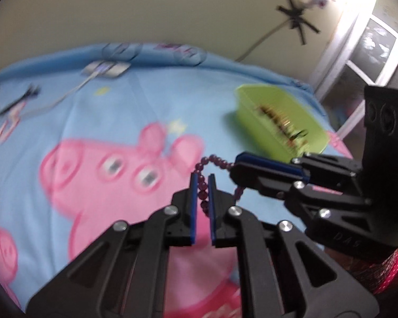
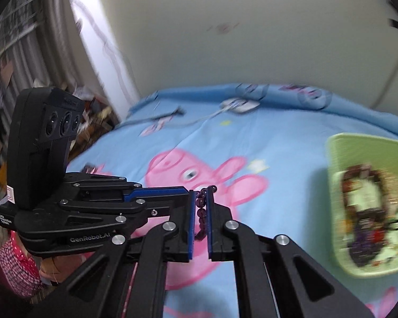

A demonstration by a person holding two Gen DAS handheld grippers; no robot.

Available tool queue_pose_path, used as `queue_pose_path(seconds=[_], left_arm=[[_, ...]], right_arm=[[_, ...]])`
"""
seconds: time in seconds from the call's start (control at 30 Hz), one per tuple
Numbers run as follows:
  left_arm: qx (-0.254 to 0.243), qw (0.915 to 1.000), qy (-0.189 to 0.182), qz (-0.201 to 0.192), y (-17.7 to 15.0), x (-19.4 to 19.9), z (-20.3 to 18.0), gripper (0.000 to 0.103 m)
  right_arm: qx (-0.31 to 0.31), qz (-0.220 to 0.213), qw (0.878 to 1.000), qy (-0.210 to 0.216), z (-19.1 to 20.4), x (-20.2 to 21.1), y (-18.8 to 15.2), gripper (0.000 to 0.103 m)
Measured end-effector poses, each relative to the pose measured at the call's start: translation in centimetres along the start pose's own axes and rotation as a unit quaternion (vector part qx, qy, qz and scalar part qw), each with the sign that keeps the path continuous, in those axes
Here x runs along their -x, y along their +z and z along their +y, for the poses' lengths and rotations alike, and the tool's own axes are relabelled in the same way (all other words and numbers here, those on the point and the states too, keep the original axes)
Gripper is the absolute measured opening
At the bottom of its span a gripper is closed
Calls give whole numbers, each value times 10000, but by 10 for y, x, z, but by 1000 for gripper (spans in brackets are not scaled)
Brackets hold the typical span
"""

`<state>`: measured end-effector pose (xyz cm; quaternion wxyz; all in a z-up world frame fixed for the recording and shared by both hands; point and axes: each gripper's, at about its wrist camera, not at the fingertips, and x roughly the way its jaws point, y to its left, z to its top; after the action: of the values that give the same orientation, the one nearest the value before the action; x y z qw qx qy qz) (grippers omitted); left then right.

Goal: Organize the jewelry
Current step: 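Carry the purple bracelet into the green basket and open the right gripper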

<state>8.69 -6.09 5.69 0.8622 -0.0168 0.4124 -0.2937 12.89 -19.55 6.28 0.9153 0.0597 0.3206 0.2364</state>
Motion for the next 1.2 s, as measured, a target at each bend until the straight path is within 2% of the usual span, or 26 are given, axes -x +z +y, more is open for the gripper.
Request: queue_pose_path(seconds=[0.17, 0.33, 0.43, 0.57, 0.67, 0.77, 0.9, 0.97, 1.0, 1.03, 1.2], left_arm=[[-476, 9984, -289, -85, 50, -26, -50, 7], [-801, 9957, -457, -48, 89, -63, -88, 7], [-858, 9954, -416, 55, 102, -89, -100, 7], [-744, 9968, -96, 258, 107, -113, -96, 7], [-622, 9980, -118, 39, 99, -96, -85, 7], [-614, 9979, 117, -155, 85, -78, -77, 7], [-709, 9958, 458, -367, 49, -50, -72, 9], [-681, 9955, 548, -376, 32, -41, -71, 32], [-669, 9948, 659, -396, 20, -36, -70, 37], [-687, 9936, 778, -436, 10, -31, -70, 41], [-764, 9868, 1348, -477, -36, -23, -71, 45]], right_arm=[[-457, -545, 9966, -425, -54, 44, 14, 0], [-859, -754, 9898, -851, -104, 67, 18, 0], [-1093, -706, 9866, -982, -129, 62, 15, 0], [-1543, -601, 9796, -1139, -152, 52, 9, 0], [-1795, -955, 9716, -1207, -155, 68, 2, 0], [-1987, -1337, 9629, -1242, -144, 91, -12, 0], [-2051, -1665, 9513, -1590, -108, 108, -44, 0], [-2184, -1715, 9471, -1607, -97, 113, -60, 0], [-2278, -1733, 9444, -1618, -89, 114, -70, 0], [-2344, -1732, 9426, -1628, -84, 111, -75, 0], [-2465, -1543, 9432, -1608, -57, 105, -101, 0]])
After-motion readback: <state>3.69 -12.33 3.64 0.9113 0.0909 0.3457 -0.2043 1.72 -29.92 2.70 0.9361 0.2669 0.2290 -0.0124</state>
